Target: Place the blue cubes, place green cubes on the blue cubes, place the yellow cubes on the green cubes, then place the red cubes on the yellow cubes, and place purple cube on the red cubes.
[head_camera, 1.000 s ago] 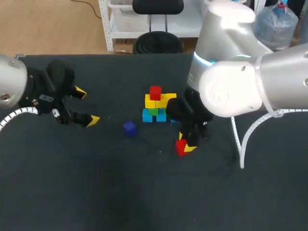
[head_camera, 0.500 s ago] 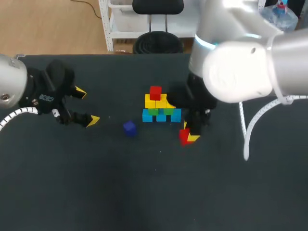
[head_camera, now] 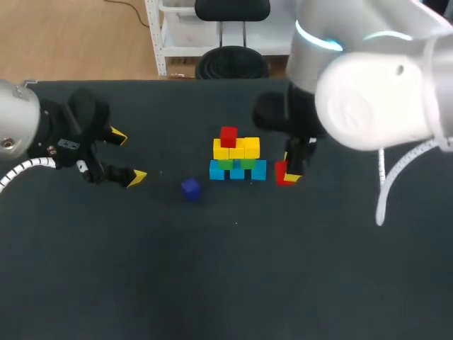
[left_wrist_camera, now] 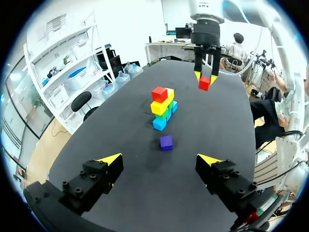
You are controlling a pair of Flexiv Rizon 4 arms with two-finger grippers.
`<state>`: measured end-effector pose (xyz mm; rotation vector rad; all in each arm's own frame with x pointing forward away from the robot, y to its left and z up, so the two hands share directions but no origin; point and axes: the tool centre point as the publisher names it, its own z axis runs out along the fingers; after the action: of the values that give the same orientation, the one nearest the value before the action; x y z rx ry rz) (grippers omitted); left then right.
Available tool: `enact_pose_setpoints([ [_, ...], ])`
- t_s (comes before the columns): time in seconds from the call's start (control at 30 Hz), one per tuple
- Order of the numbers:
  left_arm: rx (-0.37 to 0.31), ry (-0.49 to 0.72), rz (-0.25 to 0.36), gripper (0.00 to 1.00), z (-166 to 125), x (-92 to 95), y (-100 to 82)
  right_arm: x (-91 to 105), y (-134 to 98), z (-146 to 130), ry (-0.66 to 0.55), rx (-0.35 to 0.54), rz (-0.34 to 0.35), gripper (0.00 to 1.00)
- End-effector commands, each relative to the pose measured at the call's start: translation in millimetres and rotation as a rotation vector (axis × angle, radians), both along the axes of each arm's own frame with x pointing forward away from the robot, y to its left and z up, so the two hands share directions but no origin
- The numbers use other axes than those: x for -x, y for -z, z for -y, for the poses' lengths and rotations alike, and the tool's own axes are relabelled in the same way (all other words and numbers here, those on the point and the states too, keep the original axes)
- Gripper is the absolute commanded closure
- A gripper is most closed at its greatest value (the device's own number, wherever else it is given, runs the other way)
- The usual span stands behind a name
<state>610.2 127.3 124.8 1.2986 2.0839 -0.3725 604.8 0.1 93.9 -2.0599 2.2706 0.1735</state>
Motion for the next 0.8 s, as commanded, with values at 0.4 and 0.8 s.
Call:
enact_pose_setpoints([
  [0.4,0.007,0.004,0.003,0.0,-1.6,0.1,1.2,-36.5,10.4,-1.6,0.09,-0.12,0.074,1.0],
  [0.8,0.007,0.004,0.003,0.0,-1.6,0.1,1.2,-78.9,9.8,-8.5,0.05,-0.186,0.039,1.0],
])
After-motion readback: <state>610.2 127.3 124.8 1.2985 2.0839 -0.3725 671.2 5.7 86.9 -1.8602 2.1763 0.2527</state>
